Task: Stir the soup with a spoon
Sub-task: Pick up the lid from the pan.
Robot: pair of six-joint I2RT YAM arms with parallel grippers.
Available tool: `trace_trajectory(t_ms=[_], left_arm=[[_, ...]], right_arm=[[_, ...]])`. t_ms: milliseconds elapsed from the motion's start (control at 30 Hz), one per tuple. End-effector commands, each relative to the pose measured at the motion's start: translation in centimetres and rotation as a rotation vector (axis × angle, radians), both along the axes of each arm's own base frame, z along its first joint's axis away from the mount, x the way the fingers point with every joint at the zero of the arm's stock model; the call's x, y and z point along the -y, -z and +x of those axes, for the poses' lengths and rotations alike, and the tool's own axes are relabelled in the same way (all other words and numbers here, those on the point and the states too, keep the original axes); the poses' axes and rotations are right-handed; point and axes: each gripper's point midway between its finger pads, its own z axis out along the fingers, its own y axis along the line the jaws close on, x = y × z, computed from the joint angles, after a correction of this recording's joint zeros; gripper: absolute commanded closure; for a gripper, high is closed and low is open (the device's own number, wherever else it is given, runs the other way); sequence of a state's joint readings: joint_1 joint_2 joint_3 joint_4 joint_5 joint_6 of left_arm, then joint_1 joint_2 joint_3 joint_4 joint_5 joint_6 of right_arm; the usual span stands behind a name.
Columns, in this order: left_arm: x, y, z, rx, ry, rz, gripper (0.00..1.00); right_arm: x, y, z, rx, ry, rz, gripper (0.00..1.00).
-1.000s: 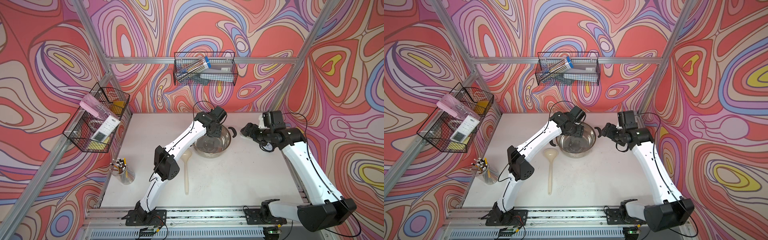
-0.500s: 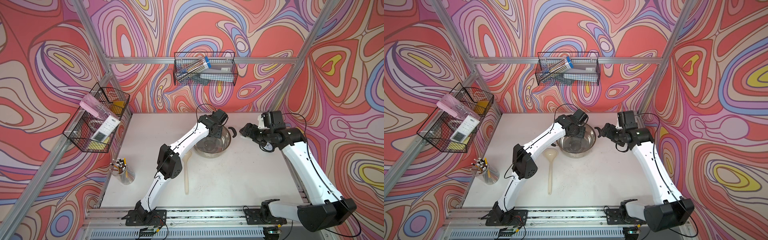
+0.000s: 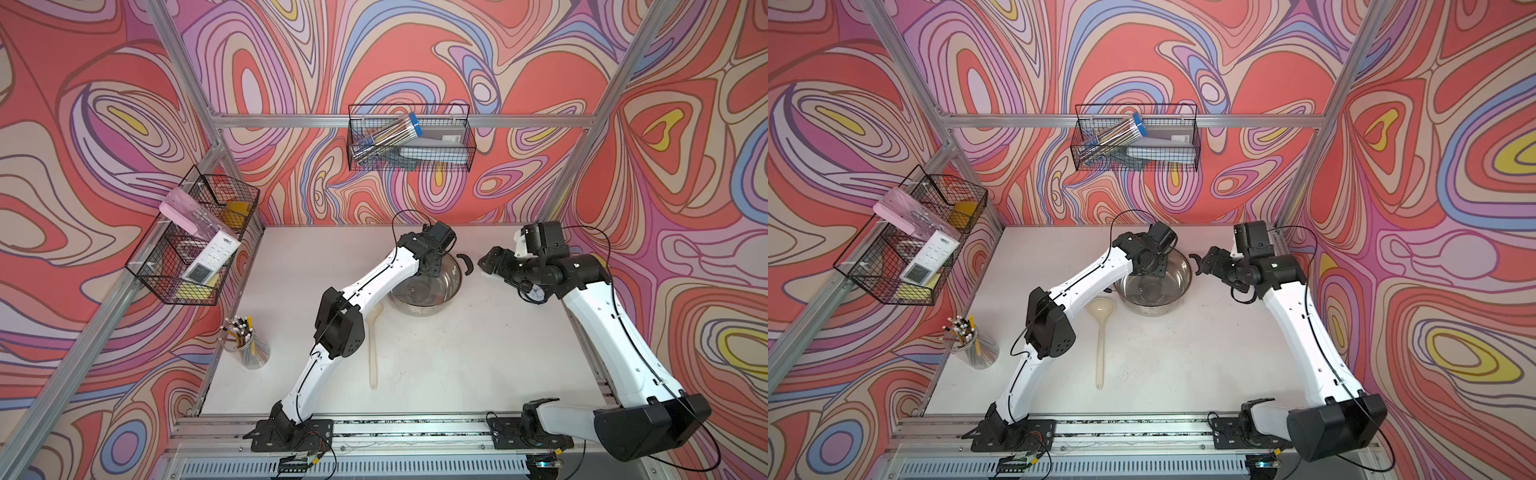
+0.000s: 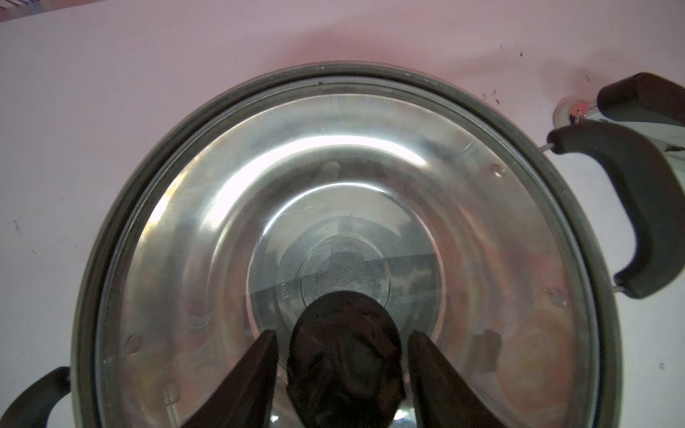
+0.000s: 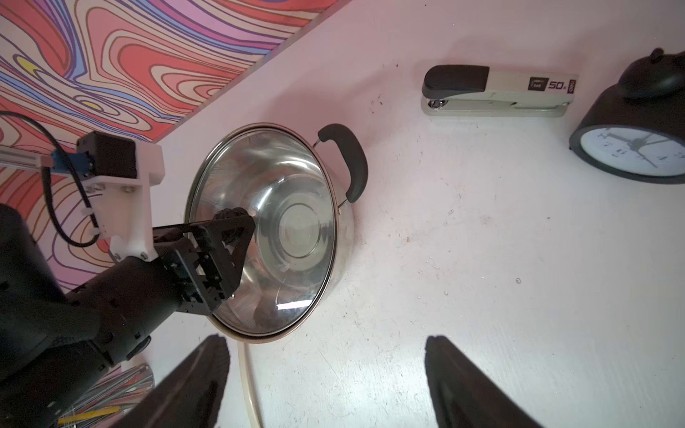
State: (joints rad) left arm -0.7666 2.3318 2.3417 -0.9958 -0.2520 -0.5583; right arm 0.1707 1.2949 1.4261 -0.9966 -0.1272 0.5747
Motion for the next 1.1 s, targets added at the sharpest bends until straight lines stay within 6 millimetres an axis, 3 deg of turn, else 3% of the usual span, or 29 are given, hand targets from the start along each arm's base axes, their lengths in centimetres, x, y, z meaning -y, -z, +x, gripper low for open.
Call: trace_trajectory(t_ms=[0, 133, 300, 567, 700, 867, 1067], left_arm=[[-0.4, 1.2, -0.7, -0.031, -0.012, 0.028, 0.47], [-0.1, 0.7, -0.7, -0.027, -0.004, 0.007, 0.61], [0.4, -1.8, -0.5, 0.018, 0.006, -0.049, 0.71], [-0.1, -9.2, 0.3, 0.192, 0.0, -0.122, 0.78], [-1.4, -13.3, 0.4, 0.289, -0.008, -0.125, 0.78], [-5.7, -16.7, 0.8, 0.343, -0.089, -0.126, 0.81], [-15.3, -18.6, 1.0, 0.383, -0.269, -0.124, 0.82]], right_arm=[[0.0, -0.5, 0.5, 0.016, -0.012, -0.023, 0.14], [0.0, -0.3, 0.6, 0.011, -0.014, -0.025, 0.14], [0.1, -0.2, 0.6, 0.01, -0.01, -0.027, 0.14], [0.1, -0.5, 0.9, 0.018, -0.011, -0.033, 0.14], [-0.1, -0.5, 1.3, 0.02, -0.015, -0.03, 0.14], [-0.6, -0.9, 2.1, 0.033, -0.031, -0.013, 0.14], [-2.1, -1.1, 3.8, 0.039, -0.069, 0.02, 0.14]])
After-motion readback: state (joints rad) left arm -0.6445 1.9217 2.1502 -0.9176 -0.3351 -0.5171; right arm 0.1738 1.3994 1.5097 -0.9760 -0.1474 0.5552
